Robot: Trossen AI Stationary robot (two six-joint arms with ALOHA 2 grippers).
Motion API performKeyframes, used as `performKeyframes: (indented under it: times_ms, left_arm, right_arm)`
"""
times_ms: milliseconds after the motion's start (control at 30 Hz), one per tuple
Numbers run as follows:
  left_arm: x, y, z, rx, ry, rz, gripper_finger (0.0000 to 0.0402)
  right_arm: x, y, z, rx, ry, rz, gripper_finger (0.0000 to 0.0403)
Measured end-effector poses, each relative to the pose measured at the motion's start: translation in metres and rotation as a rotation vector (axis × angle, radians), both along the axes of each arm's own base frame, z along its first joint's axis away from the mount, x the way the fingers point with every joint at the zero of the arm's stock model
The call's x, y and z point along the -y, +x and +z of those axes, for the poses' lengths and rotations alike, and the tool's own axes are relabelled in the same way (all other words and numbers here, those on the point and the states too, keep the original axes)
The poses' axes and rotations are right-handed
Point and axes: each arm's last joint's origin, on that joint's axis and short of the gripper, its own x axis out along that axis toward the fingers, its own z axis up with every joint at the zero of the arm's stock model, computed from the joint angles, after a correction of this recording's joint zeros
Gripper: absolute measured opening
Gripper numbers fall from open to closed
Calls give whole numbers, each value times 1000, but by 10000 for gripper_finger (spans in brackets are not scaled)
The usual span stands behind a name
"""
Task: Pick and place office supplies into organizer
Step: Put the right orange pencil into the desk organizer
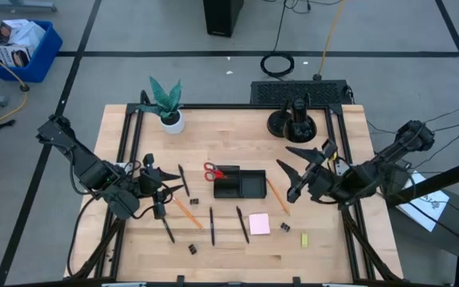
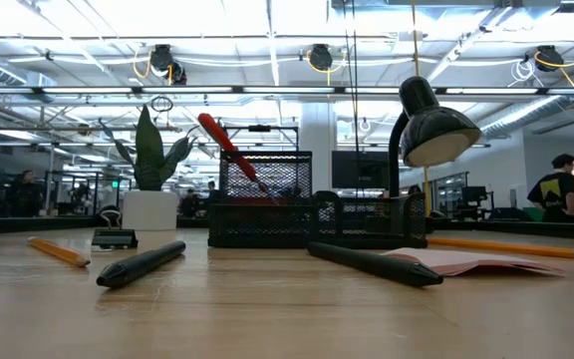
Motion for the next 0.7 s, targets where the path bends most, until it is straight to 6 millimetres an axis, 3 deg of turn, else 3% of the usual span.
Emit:
performKeyframes:
  times_ms: [267,433,700]
  left_arm:
    - [0,0,0,2,-3,1,127]
    - [0,0,0,2,-2,3,127]
    - [0,0,0,4,-5,5,127]
  right_arm:
    - [25,-27,9,6,114,232,187]
    - [35,-30,-6,-112,242,294,187]
    - [31,-30,-34,-340,452,450,187]
